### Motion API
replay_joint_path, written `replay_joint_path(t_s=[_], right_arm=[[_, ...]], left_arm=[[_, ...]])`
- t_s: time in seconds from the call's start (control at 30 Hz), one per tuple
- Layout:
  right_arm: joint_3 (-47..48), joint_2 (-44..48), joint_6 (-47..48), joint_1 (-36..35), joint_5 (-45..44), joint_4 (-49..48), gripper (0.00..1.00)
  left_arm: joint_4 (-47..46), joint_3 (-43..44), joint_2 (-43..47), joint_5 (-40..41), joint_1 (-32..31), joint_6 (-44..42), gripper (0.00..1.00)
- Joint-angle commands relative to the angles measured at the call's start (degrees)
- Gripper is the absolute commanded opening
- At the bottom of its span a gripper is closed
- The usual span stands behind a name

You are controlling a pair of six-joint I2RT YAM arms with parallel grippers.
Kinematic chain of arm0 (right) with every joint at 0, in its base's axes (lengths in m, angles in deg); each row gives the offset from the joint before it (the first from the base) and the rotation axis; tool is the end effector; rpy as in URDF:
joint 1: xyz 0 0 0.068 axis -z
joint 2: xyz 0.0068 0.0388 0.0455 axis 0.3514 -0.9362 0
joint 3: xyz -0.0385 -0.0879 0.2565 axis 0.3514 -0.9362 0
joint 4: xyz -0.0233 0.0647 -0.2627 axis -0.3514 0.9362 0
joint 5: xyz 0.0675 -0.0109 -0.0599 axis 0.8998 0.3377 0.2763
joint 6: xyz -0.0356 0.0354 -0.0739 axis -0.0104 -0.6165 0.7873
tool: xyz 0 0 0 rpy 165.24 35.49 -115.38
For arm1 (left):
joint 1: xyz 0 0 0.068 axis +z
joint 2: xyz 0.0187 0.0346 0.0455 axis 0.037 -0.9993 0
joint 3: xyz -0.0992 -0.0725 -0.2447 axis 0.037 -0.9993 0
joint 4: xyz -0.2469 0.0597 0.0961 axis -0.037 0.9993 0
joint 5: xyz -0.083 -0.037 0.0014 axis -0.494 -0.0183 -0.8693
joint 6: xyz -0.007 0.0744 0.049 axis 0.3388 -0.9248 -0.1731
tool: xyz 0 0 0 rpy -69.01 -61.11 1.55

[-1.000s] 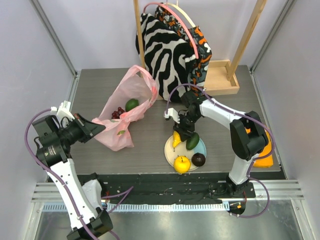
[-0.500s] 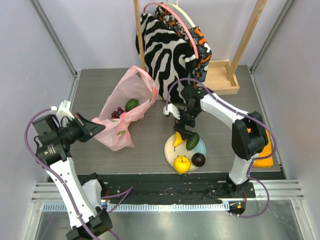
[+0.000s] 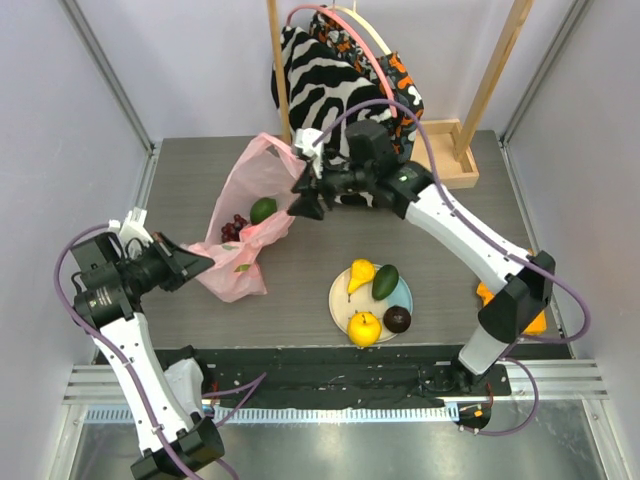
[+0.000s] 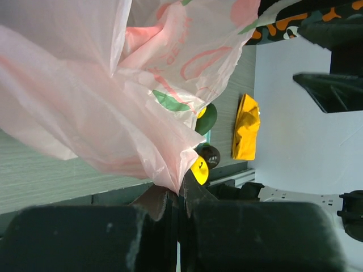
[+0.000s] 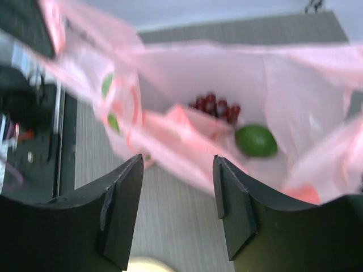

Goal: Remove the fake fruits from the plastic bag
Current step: Place the fake fruit on the plate, then adjust the plastic bag at the center of the board.

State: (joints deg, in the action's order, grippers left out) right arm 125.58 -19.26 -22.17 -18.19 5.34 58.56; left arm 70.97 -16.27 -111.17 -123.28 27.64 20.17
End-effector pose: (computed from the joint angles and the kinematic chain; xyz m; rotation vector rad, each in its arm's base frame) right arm 0.2906 0.2995 0.3930 -1.3813 1.4799 0.9005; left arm 0.1486 0.0109 0.3425 -0.5446 2.1281 -1.0266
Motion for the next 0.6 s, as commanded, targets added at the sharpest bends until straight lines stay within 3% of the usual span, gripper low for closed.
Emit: replay_joint_path(t_s=[0.0, 0.07, 0.13, 0.17, 0.27, 0.57], right_arm=[[-1.6, -6.3, -18.3, -6.7, -10.4, -27.1, 0.58], [0.3, -12.2, -20.4, -8.4, -17.2, -29.2, 0.47], [0.9, -15.3, -21.5, -9.7, -22.3, -31.9, 0.42], [0.8, -17.7, -21.5, -10.0, -23.5, -32.3, 0.33], [-0.6, -19.5, -20.6, -11.1, -27.3, -28.4, 0.18], [-26.3, -1.9, -19.1, -13.1, -30.4, -25.6, 0.14]], left_arm=[[3.5, -1.6, 0.5, 0.6, 0.3, -1.2, 0.00], [4.7, -1.9, 0.5, 0.3, 0.4, -2.3, 0.00], [5.3, -1.4, 0.6, -0.3, 0.4, -3.6, 0.00], [5.8, -1.2, 0.6, -0.6, 0.4, -4.0, 0.00], [6.3, -0.2, 0.7, -0.5, 0.5, -5.1, 0.00], [6.9, -1.4, 0.9, 1.5, 0.3, -7.2, 0.00]])
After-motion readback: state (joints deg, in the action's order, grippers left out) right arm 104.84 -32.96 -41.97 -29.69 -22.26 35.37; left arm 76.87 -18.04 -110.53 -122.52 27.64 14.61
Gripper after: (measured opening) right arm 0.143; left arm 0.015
